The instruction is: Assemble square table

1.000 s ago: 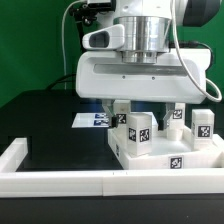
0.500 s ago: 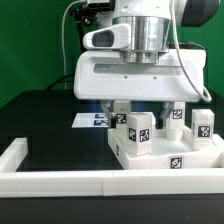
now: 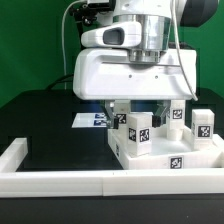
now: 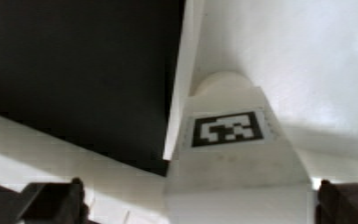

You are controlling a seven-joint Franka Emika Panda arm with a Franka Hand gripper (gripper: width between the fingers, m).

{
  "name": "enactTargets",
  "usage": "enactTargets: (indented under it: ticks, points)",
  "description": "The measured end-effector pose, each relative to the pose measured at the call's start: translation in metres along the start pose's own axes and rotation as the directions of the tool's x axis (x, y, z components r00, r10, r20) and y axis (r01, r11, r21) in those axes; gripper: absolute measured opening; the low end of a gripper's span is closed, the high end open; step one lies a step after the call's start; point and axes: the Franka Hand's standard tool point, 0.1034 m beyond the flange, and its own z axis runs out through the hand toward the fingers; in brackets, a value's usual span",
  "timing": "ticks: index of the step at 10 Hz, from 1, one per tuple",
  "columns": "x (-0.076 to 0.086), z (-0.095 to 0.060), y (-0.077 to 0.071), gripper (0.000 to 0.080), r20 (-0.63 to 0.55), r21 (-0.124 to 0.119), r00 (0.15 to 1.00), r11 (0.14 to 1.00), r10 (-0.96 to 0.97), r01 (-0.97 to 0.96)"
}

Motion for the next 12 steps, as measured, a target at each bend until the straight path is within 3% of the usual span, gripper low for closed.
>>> enactTargets:
  ticks: [1, 2, 3, 4, 5, 7, 12]
  points:
    - [-0.0001, 0.0001, -0.0001, 0.0649, 0.0, 0.0, 1.0, 1.0, 0.0, 0.0]
    - [-0.0003, 0.0002, 0.0001, 0.0553, 0.0, 0.0, 1.0, 1.0, 0.002, -0.002]
    - [-0.0003, 0.0003, 0.0002, 0.0353, 0.001, 0.0, 1.0, 1.0, 0.002, -0.002]
    - [-0.0004, 0.0004, 0.0, 0.0353, 0.001, 0.0, 1.0, 1.0, 0.002, -0.002]
    - [-0.0006, 0.0004, 0.0004, 0.0293, 0.001, 0.0, 1.0, 1.0, 0.007, -0.007]
    - [-0.0007, 0.0004, 0.0005, 0.0294, 0.001, 0.001, 0.999, 0.999, 0.038, -0.038]
    - [-0.0006, 0.0004, 0.0003, 0.0294, 0.001, 0.002, 0.935, 0.935, 0.354, -0.354]
